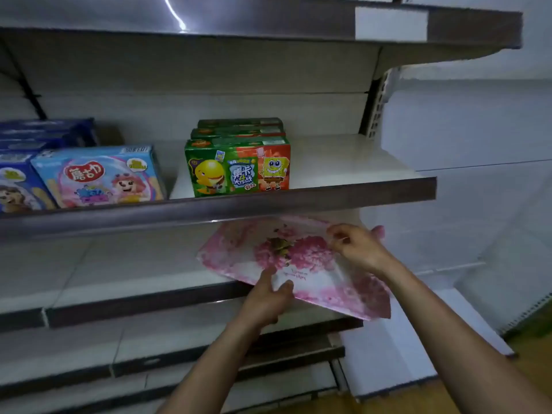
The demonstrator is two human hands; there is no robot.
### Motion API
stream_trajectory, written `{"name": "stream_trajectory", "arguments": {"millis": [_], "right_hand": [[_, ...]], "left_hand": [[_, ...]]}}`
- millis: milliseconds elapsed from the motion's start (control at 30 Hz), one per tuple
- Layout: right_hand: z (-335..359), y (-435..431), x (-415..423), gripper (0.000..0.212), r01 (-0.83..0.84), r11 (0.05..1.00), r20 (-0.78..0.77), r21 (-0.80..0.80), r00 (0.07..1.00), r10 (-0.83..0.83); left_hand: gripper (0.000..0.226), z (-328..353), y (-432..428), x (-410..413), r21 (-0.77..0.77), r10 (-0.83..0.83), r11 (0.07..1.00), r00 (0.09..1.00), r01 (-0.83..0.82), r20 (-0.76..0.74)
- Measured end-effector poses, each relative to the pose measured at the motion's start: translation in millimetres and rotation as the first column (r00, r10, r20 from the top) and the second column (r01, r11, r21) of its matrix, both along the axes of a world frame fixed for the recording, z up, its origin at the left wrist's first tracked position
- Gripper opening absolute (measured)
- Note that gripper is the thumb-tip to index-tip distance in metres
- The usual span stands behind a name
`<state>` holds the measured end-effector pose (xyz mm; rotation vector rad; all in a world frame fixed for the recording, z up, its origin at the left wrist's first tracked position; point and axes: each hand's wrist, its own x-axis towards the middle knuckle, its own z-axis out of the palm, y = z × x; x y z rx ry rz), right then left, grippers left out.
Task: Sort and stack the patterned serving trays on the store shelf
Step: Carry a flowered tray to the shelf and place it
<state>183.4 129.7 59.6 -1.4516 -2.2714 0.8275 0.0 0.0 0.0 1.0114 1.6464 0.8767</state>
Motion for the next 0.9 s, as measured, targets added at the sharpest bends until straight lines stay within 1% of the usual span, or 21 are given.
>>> {"name": "stream_trajectory", "arguments": {"millis": [67,100,200,267,300,367,467,567,633,700,733,767,833,900], "right_hand": [[0,10,4,0.039,-0.035,0.999,0.073,0.011,0.997,0.034],[-2,16,5,0.038,-0.051,0.999,0.099,0.013,0.994,0.050],[-8,27,6,0.030,-0.095,0.995,0.127,-0.001,0.987,0.094],[-11,34,3,0.020,-0.110,0.994,0.137,-0.008,0.984,0.110],[-14,37,1,0.021,-0.114,0.993,0.134,-0.012,0.984,0.115],[-17,41,-4,0.029,-0.133,0.991,0.125,-0.015,0.983,0.134],[-21,47,-8,0.033,-0.159,0.987,0.145,-0.023,0.976,0.160],[-30,55,-12,0.032,-0.149,0.989,0.155,-0.019,0.976,0.150],[-34,57,-15,0.036,-0.126,0.992,0.166,-0.018,0.978,0.127],[-36,55,-18,0.038,-0.110,0.994,0.213,-0.007,0.971,0.109],[-38,54,-18,0.040,-0.099,0.995,0.236,-0.004,0.967,0.097],[-41,53,-19,0.042,-0.094,0.996,0.268,-0.003,0.959,0.091],[-49,59,-20,0.042,-0.092,0.995,0.345,-0.036,0.934,0.099],[-56,67,-23,0.036,-0.070,0.996,0.379,-0.062,0.921,0.089]], "left_hand": [[0.058,-3,7,12,-0.015,0.094,0.995,0.995,-0.094,-0.015],[0.055,-8,10,17,-0.014,0.140,0.990,0.990,-0.140,0.005],[0.046,-14,17,32,-0.007,0.320,0.947,0.942,-0.321,0.100],[0.040,-18,23,38,0.002,0.411,0.911,0.908,-0.412,0.077],[0.038,-18,25,41,0.006,0.447,0.894,0.893,-0.448,0.062],[0.035,-18,28,46,0.009,0.509,0.859,0.858,-0.511,0.071],[0.032,-21,28,48,0.016,0.577,0.812,0.807,-0.583,0.124],[0.033,-25,21,37,0.042,0.645,0.757,0.756,-0.652,0.116],[0.046,-24,15,25,0.066,0.668,0.733,0.735,-0.677,0.117],[0.068,-22,9,13,0.087,0.677,0.724,0.729,-0.685,0.106],[0.076,-22,6,6,0.090,0.689,0.713,0.719,-0.695,0.095],[0.077,-23,4,-1,0.082,0.706,0.699,0.703,-0.711,0.084],[0.064,-24,-1,-13,0.091,0.735,0.670,0.675,-0.737,0.059],[0.049,-24,-5,-23,0.108,0.755,0.649,0.655,-0.753,0.028]]}}
